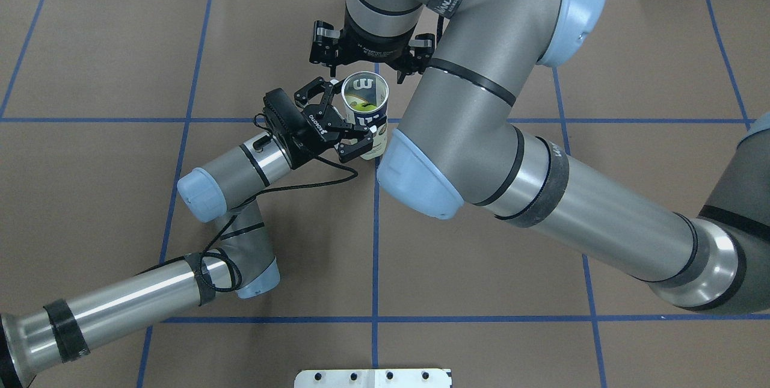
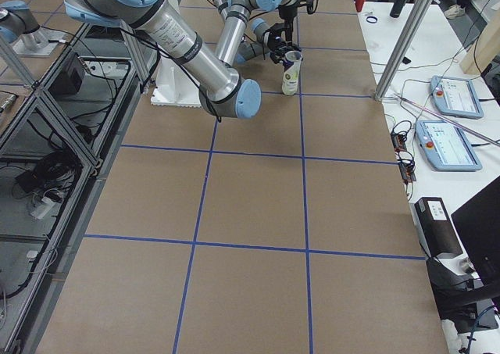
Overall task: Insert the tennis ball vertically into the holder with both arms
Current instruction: 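Open the right gripper to drop the ball into the can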
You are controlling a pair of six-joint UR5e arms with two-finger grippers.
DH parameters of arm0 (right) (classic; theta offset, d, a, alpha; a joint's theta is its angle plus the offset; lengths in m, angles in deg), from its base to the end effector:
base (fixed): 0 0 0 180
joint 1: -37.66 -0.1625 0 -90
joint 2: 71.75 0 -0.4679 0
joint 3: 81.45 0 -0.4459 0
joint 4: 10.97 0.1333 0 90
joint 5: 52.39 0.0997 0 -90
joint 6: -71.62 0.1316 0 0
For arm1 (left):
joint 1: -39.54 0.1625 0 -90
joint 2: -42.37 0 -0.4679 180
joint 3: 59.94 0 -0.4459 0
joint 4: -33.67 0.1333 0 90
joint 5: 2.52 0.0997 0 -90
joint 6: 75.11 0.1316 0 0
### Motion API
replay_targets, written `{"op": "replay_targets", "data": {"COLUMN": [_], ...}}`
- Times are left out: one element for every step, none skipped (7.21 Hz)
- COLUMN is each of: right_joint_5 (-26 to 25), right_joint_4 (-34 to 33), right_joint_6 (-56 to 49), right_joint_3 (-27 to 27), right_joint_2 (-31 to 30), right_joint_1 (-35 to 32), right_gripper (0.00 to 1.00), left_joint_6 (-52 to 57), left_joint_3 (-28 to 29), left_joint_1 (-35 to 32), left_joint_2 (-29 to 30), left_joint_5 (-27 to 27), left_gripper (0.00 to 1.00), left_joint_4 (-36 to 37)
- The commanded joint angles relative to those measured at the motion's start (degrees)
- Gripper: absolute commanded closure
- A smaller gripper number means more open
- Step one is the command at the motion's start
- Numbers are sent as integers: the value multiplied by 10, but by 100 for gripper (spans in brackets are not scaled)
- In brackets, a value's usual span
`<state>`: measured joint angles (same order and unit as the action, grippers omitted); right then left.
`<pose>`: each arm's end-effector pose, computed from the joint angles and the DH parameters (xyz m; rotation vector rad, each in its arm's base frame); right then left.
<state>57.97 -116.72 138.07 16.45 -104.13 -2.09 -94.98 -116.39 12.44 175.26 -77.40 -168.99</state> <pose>-0.5118 -0.5395 0.0108 0.1676 -0.9055 0.1082 0.6477 -0.5197 0.2811 1.6830 1.2764 0.1681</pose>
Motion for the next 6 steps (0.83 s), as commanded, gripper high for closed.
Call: {"op": "replay_targets", "data": {"right_joint_5": [10, 30, 56, 71, 79, 99], "right_joint_4": [-2, -2, 0, 4, 5, 5], "right_joint_6": [-66, -119, -174, -222, -272, -328], "right_joint_3": [-3, -3, -3, -3, -6, -15], "right_joint_2": [-18, -43, -67, -88, -108, -129], "right_joint_1": [-42, -76, -115, -144, -170, -200], "right_gripper": [2, 2, 2, 2, 2, 2], "left_joint_6": [0, -1, -1, -1, -1, -1], "left_joint_3": [-1, -10, -38, -70, -80, -86], "left_joint_1": [-1, -3, -5, -7, -15, -24], "left_joint_2": [0, 0, -1, -1, -1, -7], "left_joint_5": [0, -2, -3, -3, -3, -4], "left_gripper": [1, 1, 1, 1, 1, 1], "left_joint_4": [1, 5, 19, 43, 45, 45]}}
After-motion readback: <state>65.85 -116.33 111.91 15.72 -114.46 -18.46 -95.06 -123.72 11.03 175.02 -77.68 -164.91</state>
